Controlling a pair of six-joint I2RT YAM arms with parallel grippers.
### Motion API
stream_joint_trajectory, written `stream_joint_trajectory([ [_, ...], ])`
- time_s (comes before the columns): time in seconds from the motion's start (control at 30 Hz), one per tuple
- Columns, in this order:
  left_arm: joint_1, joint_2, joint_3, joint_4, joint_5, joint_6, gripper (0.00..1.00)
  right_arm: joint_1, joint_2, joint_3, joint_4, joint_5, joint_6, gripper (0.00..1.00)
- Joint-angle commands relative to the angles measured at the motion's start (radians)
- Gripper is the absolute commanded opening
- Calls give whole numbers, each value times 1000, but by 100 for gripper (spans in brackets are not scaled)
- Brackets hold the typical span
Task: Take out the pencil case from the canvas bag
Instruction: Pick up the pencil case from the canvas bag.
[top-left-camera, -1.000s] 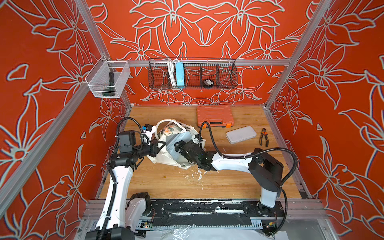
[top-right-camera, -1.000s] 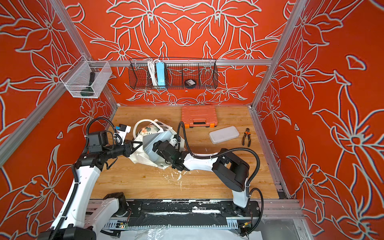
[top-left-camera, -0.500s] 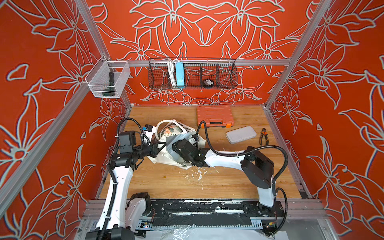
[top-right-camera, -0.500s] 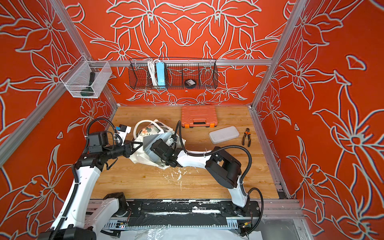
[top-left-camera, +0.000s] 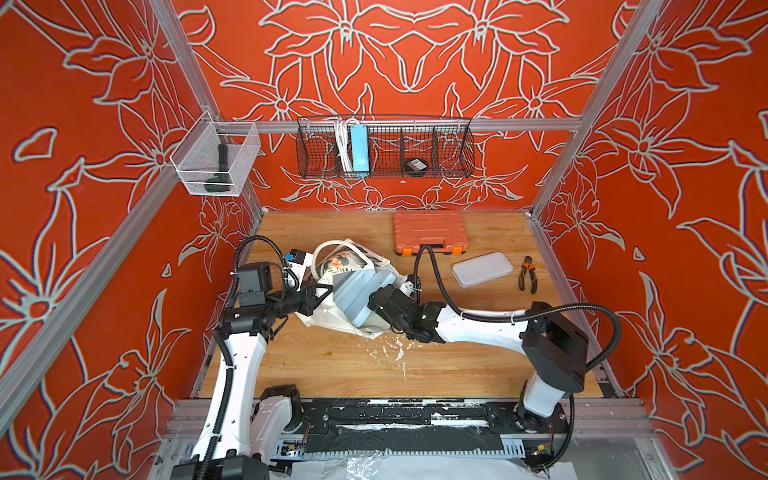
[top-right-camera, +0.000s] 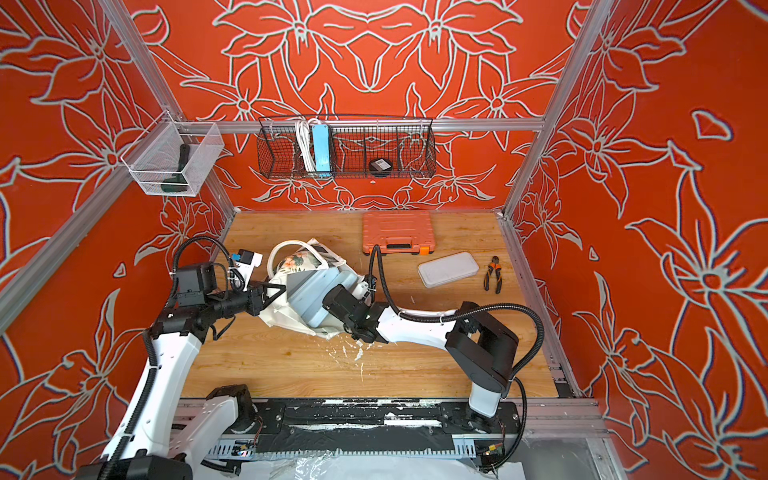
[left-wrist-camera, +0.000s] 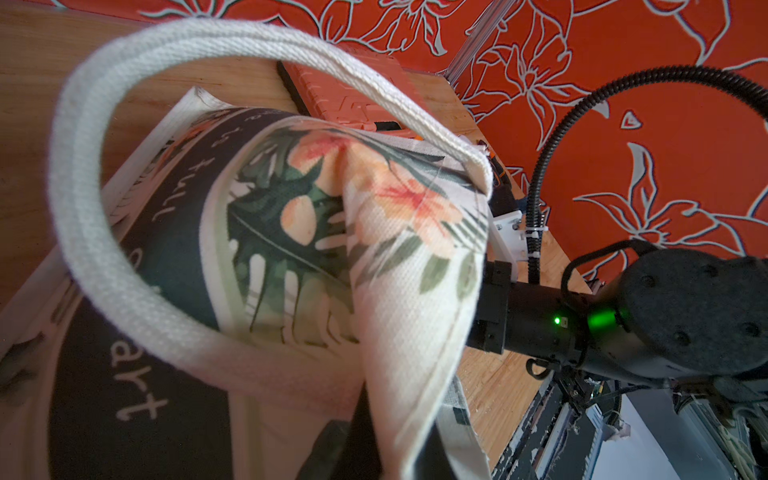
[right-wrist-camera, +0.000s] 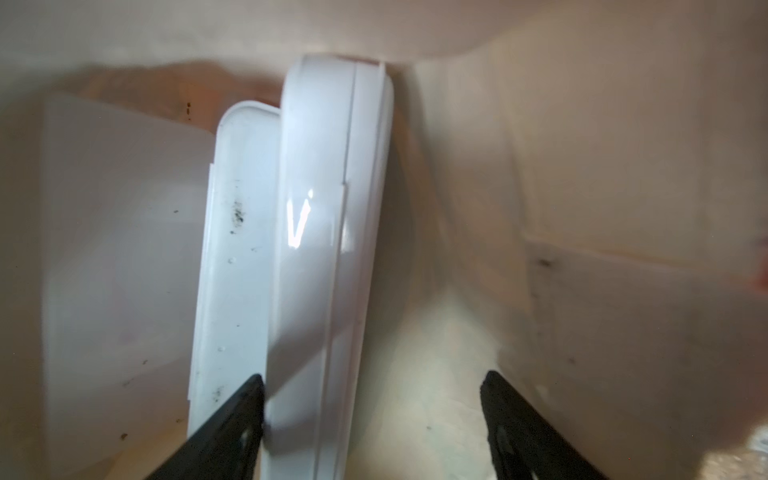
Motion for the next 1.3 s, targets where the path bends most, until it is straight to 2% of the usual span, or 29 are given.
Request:
stream_joint_trajectory([
  [0.0,-1,-15,5,12,68,12,0,-6,-25,-29,-36,40,-11,82],
  [0.17,0,-12,6,12,71,10,0,-5,-19,-46,68,24,-49,83],
  [0.3,-1,-7,4,12,73,12,0,-4,7,21,43,-25,-93,83],
  [0.8,-1,-7,9,7,70,14,0,-5,83,69,63,-85,-41,79],
  [1.07,-1,-13,9,8,68,15,0,-4,90,57,105,-96,-40,70],
  [1.27,0,-18,9,10,68,13,0,-4,89,35,139,-98,-35,56],
])
